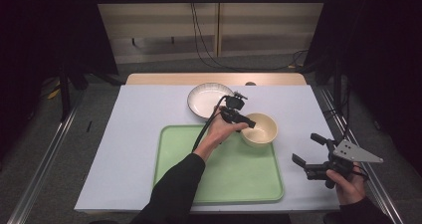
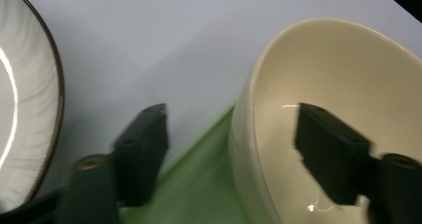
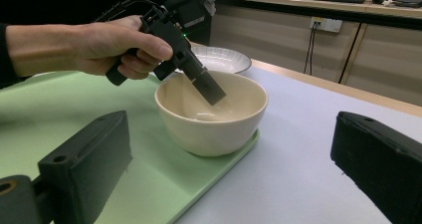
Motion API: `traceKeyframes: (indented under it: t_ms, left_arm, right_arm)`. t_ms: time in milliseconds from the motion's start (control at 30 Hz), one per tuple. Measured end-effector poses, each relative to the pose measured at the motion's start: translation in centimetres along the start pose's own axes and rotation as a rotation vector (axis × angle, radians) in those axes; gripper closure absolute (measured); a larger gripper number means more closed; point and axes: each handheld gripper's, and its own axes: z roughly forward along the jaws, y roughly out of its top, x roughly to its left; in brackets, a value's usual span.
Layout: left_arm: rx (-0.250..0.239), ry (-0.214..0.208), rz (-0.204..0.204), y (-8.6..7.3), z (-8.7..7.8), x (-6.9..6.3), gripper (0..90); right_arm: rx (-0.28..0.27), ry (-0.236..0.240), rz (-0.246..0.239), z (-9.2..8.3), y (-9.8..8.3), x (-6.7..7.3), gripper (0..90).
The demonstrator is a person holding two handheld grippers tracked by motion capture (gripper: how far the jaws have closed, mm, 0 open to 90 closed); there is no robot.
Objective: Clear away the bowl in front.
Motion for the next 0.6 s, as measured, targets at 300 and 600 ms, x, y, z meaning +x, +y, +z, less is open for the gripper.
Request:
traceKeyframes:
  t_ms: [300,600]
  left_arm:
    - [-0.085,0.044,0.104,0.1,-0.3,-0.8,5.5]
    - [-0.178,0.139,0.161,-0.1,-1.7,-1.1,3.4]
  right_arm:
    - [0.002,0.003,0.005,0.0,0.0,0.0,2.3]
    - [0.0,-0.001,0.004,0.0,0.0,0.0,2.3]
